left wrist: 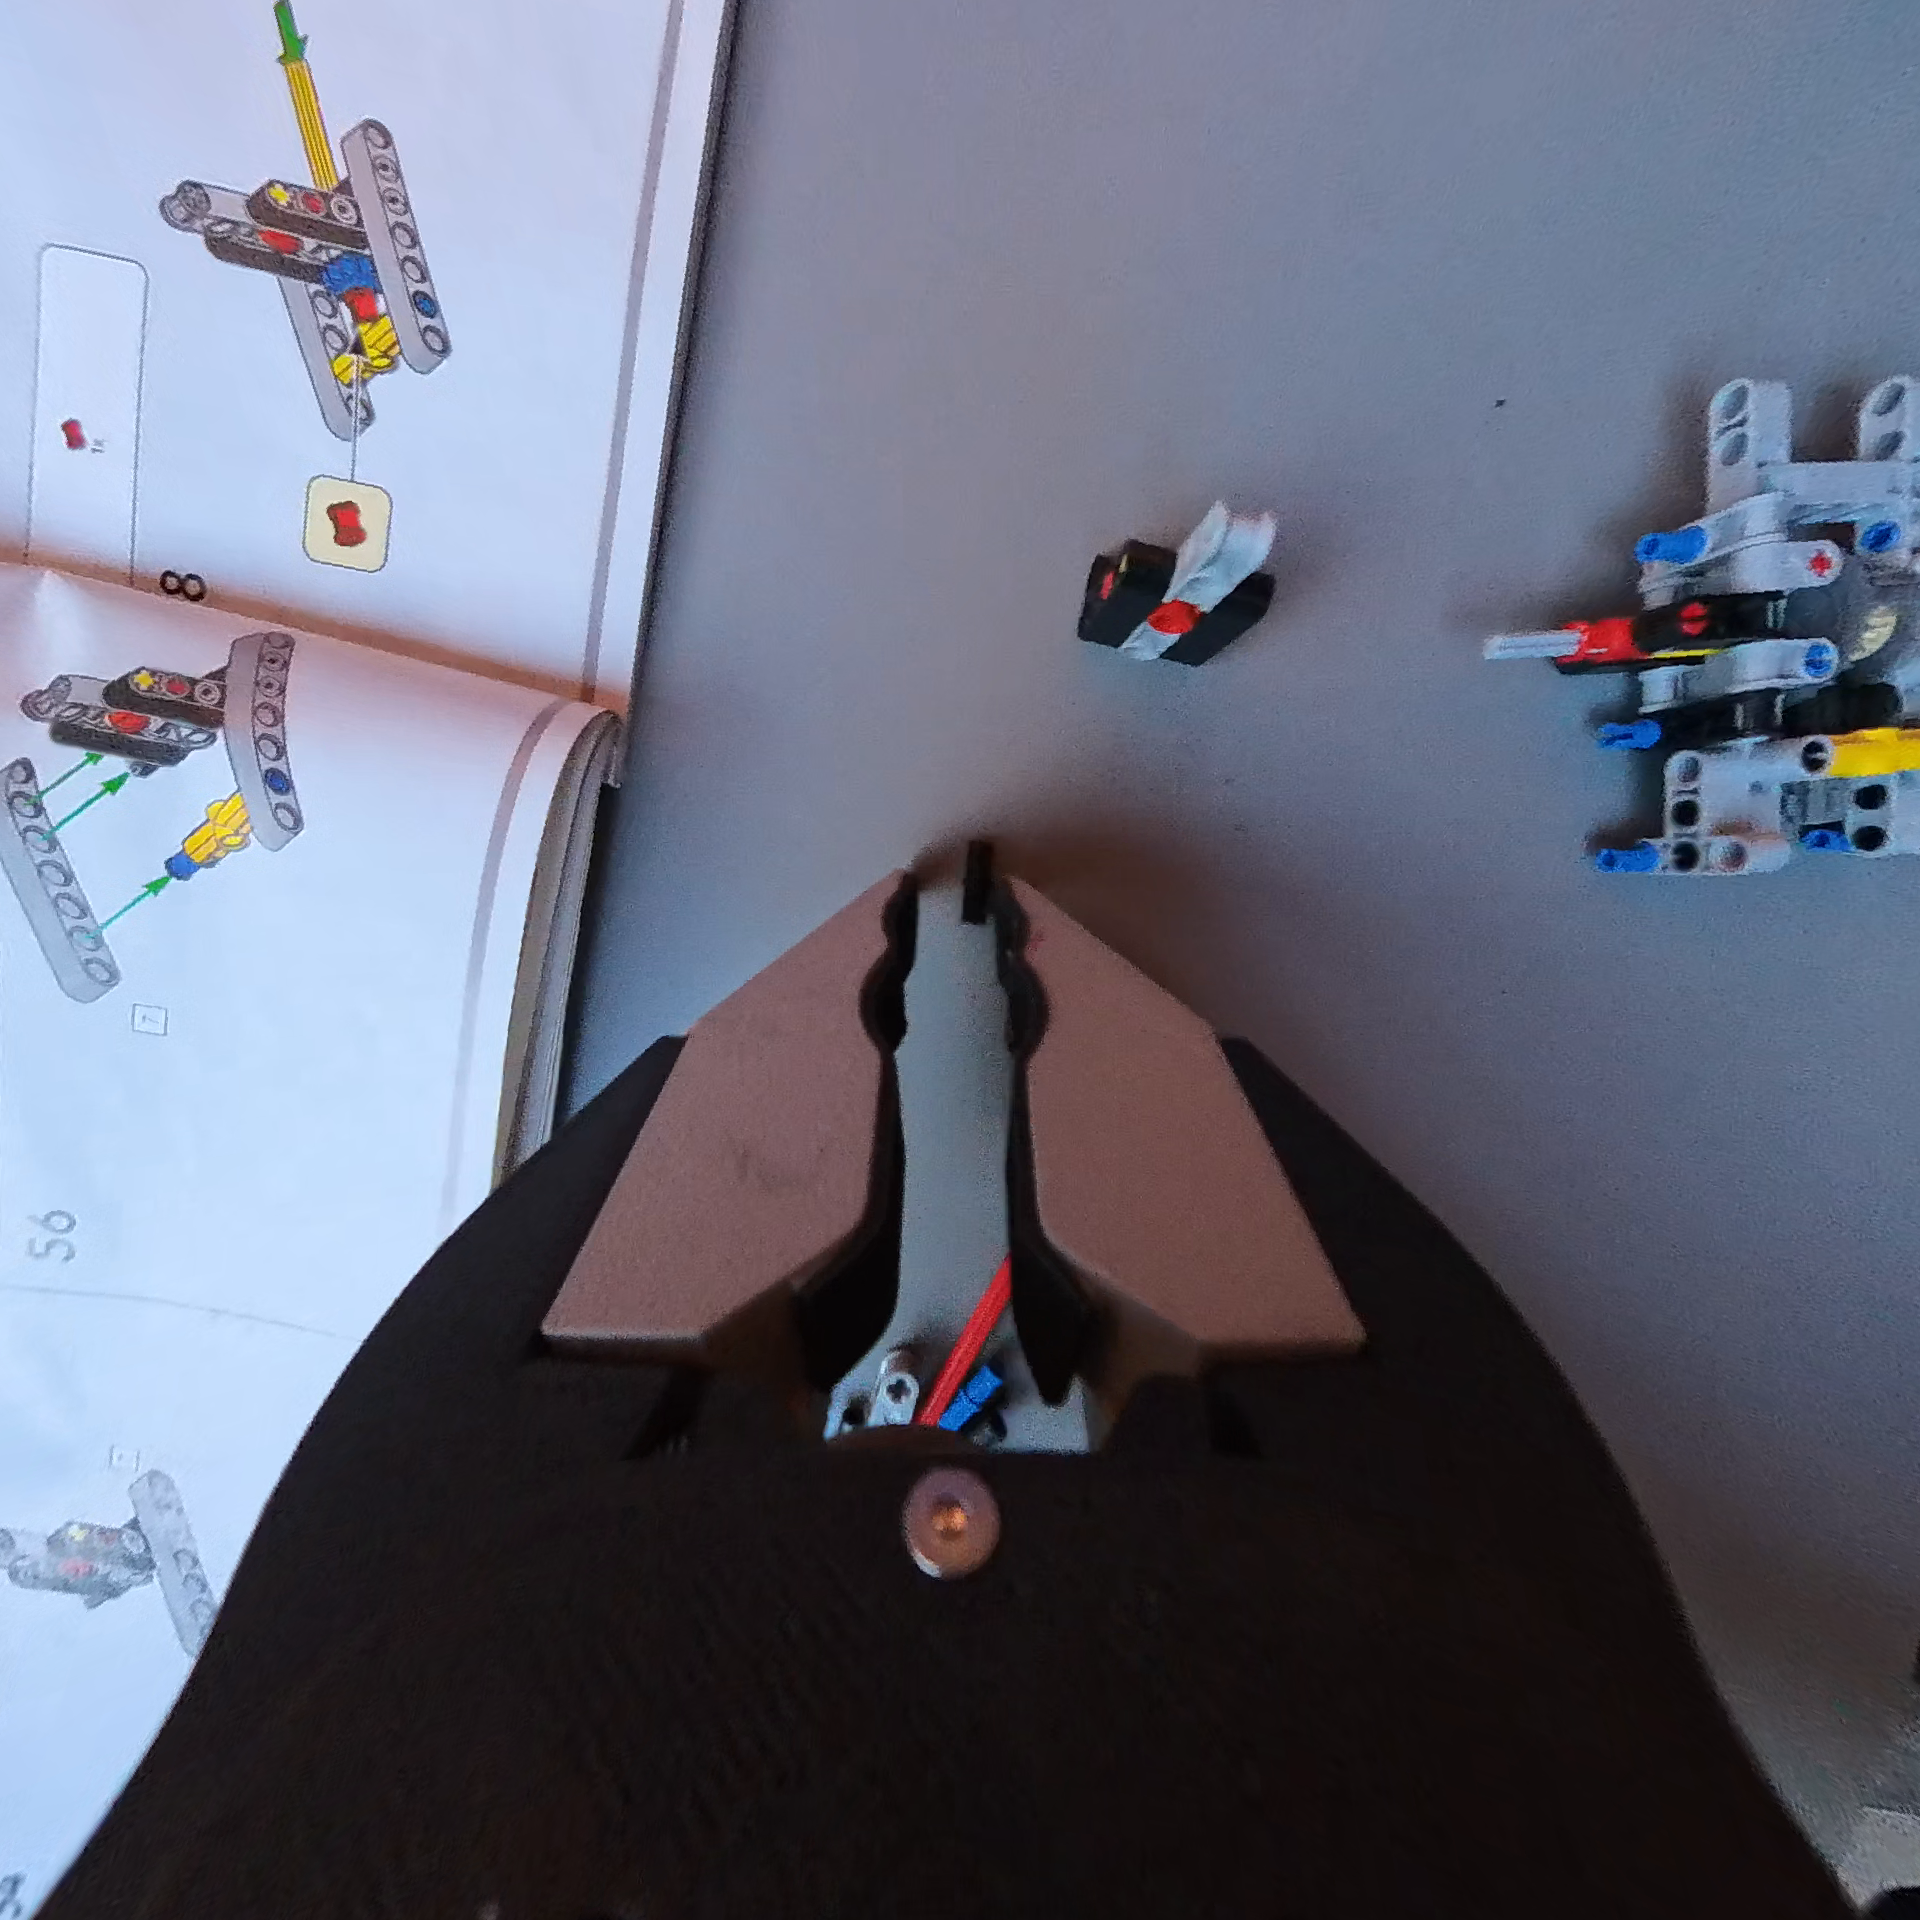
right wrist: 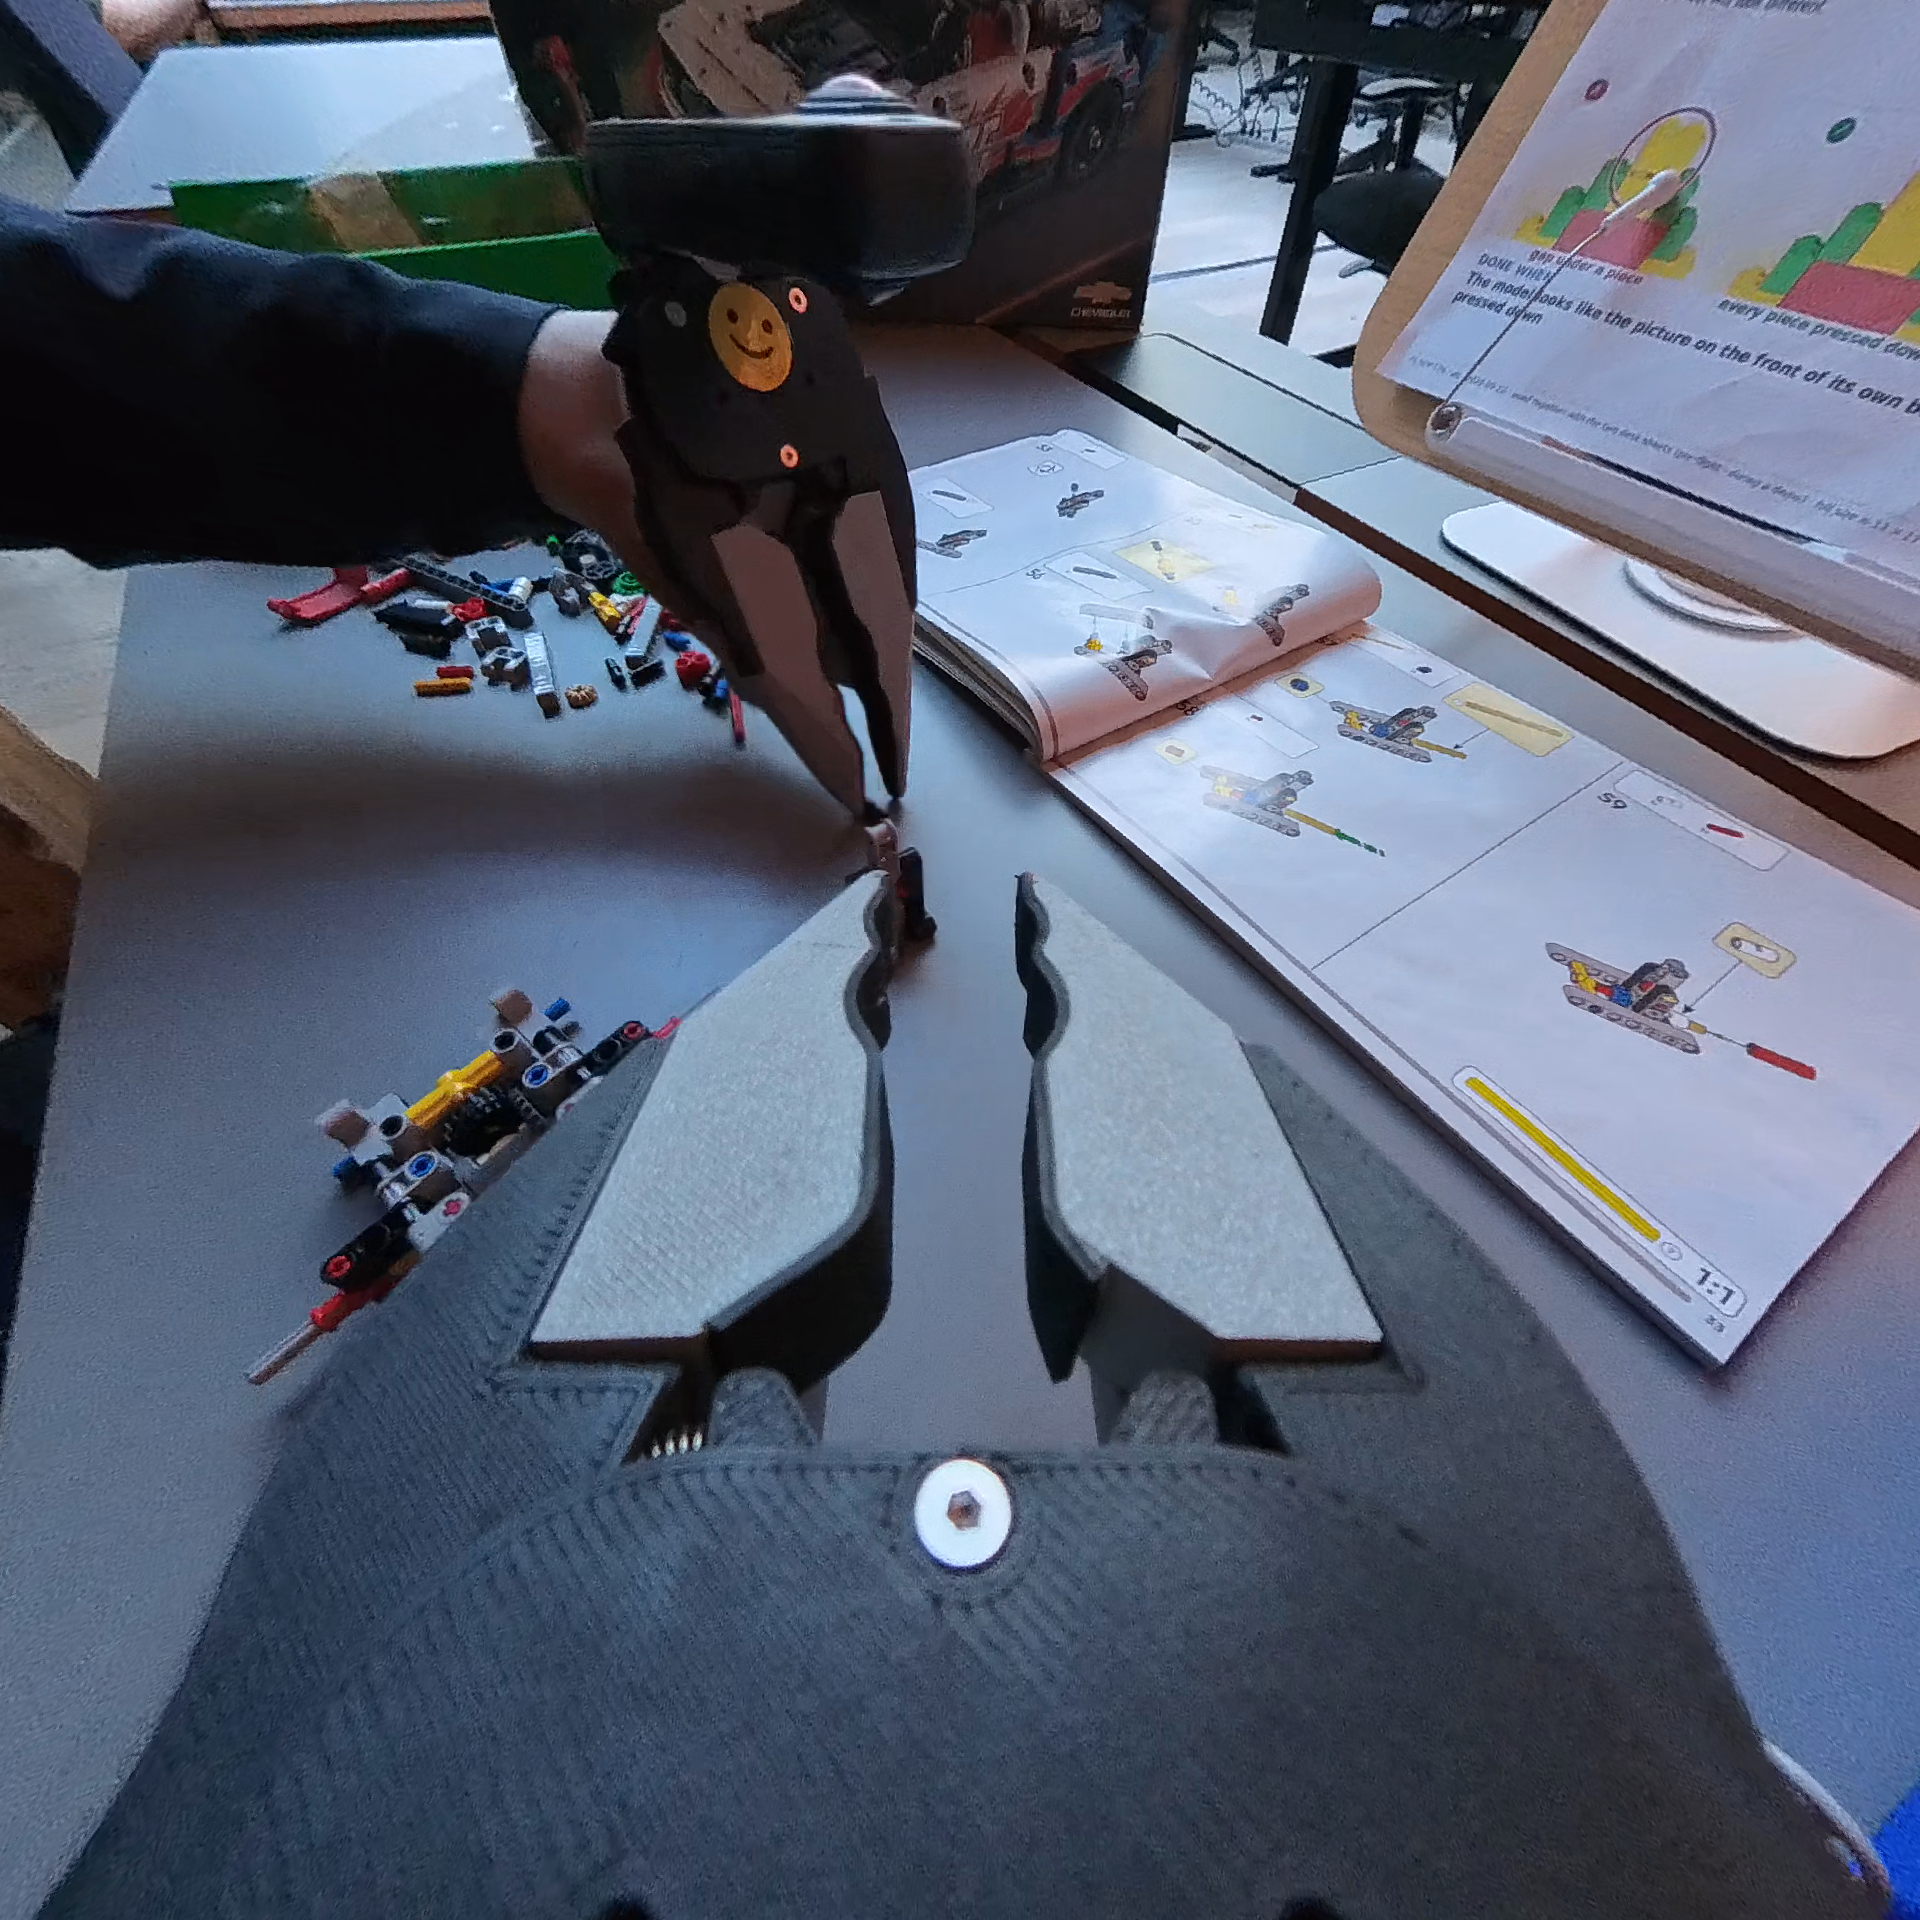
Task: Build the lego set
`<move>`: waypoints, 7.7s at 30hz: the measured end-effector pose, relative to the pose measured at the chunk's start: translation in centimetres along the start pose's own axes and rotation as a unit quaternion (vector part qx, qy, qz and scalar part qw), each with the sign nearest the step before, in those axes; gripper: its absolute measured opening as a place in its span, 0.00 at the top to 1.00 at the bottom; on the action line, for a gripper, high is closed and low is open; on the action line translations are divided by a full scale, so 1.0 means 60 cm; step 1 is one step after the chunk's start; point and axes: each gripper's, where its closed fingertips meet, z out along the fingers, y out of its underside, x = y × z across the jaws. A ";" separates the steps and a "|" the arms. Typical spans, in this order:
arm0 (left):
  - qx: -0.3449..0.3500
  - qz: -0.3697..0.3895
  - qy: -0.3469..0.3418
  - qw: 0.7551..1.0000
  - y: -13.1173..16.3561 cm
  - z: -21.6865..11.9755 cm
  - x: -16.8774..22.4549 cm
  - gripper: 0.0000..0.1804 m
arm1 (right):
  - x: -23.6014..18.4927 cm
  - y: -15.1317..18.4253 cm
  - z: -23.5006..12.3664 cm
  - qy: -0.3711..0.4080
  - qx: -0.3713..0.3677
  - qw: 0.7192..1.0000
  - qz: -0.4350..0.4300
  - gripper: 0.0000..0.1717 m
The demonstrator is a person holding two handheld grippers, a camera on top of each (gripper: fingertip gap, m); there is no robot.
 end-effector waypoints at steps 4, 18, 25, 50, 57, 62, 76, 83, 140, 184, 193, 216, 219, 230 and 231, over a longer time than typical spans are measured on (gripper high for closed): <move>0.011 -0.007 -0.007 1.000 -0.002 -0.026 -0.001 0.89 | 0.001 0.007 0.001 0.014 0.006 1.000 -0.022 0.91; -0.082 -0.035 -0.092 0.992 0.143 -0.117 -0.043 0.93 | -0.012 -0.010 -0.009 0.071 0.063 0.992 -0.088 1.00; -0.095 -0.016 -0.088 0.991 0.156 -0.111 -0.041 0.94 | -0.007 -0.008 -0.013 0.065 0.070 0.993 -0.067 1.00; -0.107 0.095 -0.011 0.990 0.036 -0.012 0.027 0.99 | -0.010 -0.002 -0.012 0.059 0.065 0.994 -0.071 1.00; -0.072 0.061 -0.022 0.995 0.025 -0.038 0.021 0.91 | -0.011 -0.002 -0.013 0.056 0.066 0.994 -0.071 1.00; -0.075 0.039 -0.091 0.992 0.068 -0.104 -0.026 0.94 | -0.011 -0.002 -0.013 0.056 0.066 0.994 -0.071 1.00; -0.152 0.071 -0.112 0.979 0.167 -0.096 -0.066 0.95 | -0.011 0.000 -0.009 0.057 0.063 0.994 -0.070 1.00; -0.149 0.079 -0.099 0.981 0.158 -0.089 -0.062 0.99 | -0.011 0.000 -0.009 0.055 0.062 0.994 -0.070 1.00; -0.069 -0.094 -0.172 0.978 0.246 -0.176 -0.040 0.96 | -0.004 -0.002 -0.011 0.071 0.076 0.992 -0.072 1.00; -0.160 0.071 -0.073 0.982 0.237 -0.152 -0.039 0.98 | -0.008 -0.006 -0.013 0.061 0.080 0.993 -0.069 1.00; -0.047 0.144 -0.049 0.987 0.054 -0.096 0.024 0.98 | -0.013 -0.006 -0.011 0.059 0.077 0.992 -0.077 1.00; 0.155 0.025 -0.138 0.978 -0.038 -0.104 0.053 0.89 | -0.026 -0.006 -0.009 0.060 0.076 0.991 -0.095 1.00; 0.275 -0.010 -0.146 0.950 -0.086 -0.092 0.081 0.86 | -0.028 -0.006 -0.003 0.066 0.074 0.989 -0.106 1.00; 0.412 0.012 -0.240 0.879 -0.137 -0.109 0.037 0.83 | 0.004 -0.022 -0.001 0.155 0.121 0.973 -0.121 0.95; 0.410 0.012 -0.230 0.882 -0.138 -0.107 0.041 0.83 | 0.008 -0.023 0.000 0.160 0.123 0.972 -0.120 0.95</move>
